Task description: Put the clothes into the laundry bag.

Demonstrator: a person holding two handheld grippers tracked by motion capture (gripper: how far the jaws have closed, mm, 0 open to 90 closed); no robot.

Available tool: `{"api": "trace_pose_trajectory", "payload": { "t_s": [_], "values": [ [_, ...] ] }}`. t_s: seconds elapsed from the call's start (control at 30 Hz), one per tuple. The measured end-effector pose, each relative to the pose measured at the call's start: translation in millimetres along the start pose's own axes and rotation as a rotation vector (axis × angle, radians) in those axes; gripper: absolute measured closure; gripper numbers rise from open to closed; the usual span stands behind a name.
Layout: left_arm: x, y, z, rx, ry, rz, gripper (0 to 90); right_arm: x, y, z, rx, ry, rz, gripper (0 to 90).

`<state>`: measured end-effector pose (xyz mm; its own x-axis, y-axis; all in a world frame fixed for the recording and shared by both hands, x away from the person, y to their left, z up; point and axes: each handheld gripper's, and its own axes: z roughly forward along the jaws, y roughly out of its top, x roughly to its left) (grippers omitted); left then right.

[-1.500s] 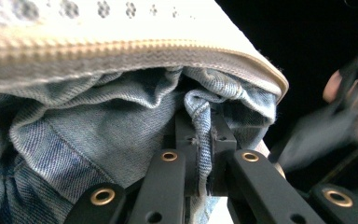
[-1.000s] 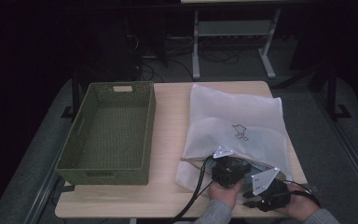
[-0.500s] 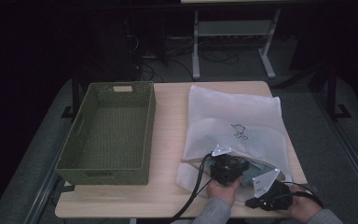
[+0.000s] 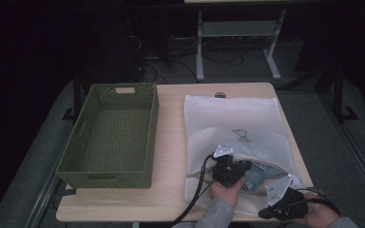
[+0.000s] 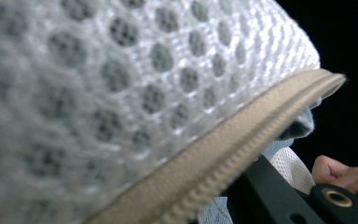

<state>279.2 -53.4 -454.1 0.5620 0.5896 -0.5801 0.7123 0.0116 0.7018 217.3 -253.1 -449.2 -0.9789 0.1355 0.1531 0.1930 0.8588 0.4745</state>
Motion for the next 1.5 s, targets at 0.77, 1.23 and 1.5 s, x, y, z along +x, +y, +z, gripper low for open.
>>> {"api": "trace_pose_trajectory", "payload": {
  "t_s": [0.77,1.23,1.5],
  "values": [
    [-3.2,-18.0,-14.2,0.080,-0.014,-0.002,66.8,-29.9,25.2,-100.2,-0.217,-0.378,0.057,64.8],
    [1.9,-15.3,-8.8,0.053,-0.007,-0.028,82.6,-47.3,36.6,-80.2,-0.166,-0.269,0.059,87.4],
    [-0.3,-17.6,-11.4,0.054,-0.005,-0.011,80.8,-47.9,32.6,-74.6,-0.165,-0.246,0.081,77.4]
  ]
}}
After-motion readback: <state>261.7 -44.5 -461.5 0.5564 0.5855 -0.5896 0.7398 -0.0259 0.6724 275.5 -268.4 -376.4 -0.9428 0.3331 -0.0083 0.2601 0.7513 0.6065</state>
